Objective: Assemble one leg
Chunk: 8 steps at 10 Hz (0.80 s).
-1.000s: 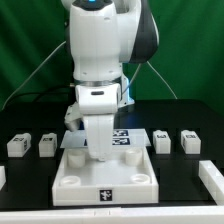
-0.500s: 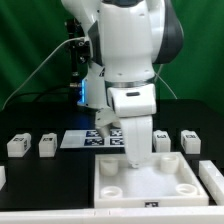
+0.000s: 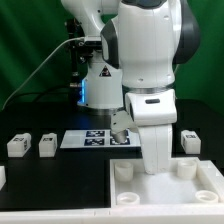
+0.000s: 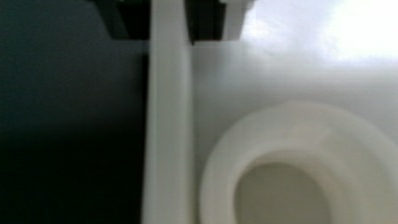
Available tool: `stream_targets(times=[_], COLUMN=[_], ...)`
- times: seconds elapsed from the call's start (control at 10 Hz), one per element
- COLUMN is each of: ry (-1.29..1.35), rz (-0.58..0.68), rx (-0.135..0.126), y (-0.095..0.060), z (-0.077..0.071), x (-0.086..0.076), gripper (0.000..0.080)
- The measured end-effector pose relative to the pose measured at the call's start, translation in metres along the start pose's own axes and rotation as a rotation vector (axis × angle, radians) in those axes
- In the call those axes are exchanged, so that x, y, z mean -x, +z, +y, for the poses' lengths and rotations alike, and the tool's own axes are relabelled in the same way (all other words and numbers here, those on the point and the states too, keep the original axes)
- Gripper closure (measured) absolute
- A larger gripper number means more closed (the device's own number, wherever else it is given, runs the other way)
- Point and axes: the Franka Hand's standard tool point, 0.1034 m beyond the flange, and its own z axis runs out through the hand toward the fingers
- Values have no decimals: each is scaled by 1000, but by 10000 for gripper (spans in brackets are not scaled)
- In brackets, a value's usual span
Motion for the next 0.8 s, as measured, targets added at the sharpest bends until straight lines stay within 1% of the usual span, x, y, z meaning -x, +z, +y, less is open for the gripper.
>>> stream_targets(times=[0.3, 0.4, 0.5, 0.6, 0.7, 0.8], ry=[1, 2, 2, 2, 3, 3], rz=[0, 0, 0, 0, 0, 0], rx=[0, 0, 0, 0, 0, 0], y=[0, 0, 0, 0, 0, 0], z=[0, 0, 0, 0, 0, 0], x=[0, 1, 1, 1, 1, 1], gripper=[737, 649, 455, 455, 261, 181])
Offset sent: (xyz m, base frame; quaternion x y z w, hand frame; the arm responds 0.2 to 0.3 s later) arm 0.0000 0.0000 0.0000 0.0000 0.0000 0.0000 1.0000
